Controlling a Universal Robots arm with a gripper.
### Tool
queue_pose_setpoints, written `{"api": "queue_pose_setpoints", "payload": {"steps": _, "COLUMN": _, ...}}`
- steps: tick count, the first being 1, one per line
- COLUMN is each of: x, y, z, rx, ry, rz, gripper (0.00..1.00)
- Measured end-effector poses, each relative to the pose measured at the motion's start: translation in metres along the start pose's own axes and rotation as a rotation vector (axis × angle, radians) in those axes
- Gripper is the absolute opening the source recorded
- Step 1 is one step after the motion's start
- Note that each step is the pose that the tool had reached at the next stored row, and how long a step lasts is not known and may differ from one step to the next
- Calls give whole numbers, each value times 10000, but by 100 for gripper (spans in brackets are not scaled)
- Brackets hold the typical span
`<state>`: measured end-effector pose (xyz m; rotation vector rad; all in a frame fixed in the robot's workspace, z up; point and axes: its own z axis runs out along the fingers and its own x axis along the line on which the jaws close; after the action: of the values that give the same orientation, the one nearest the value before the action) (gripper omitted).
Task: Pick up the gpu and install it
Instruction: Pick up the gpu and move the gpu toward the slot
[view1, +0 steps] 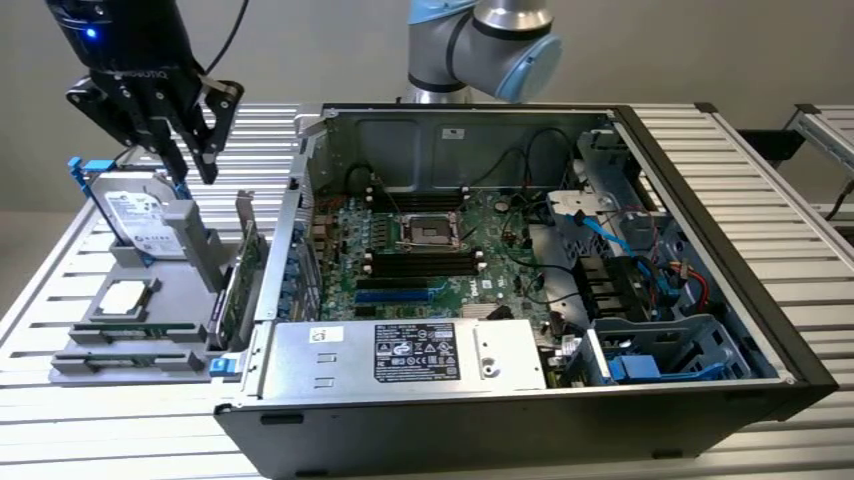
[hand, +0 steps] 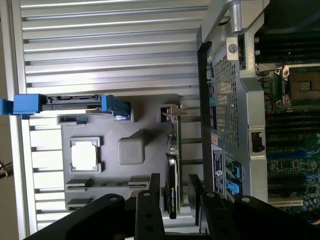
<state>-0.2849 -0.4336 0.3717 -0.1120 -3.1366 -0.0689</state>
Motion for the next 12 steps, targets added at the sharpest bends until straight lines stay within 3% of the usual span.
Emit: {"api": "queue_pose_setpoints", "payload": {"steps": 12, "x": 93, "y": -42, "z": 215, "rx": 10, "ry": 1, "rz": -8, "gripper": 36}}
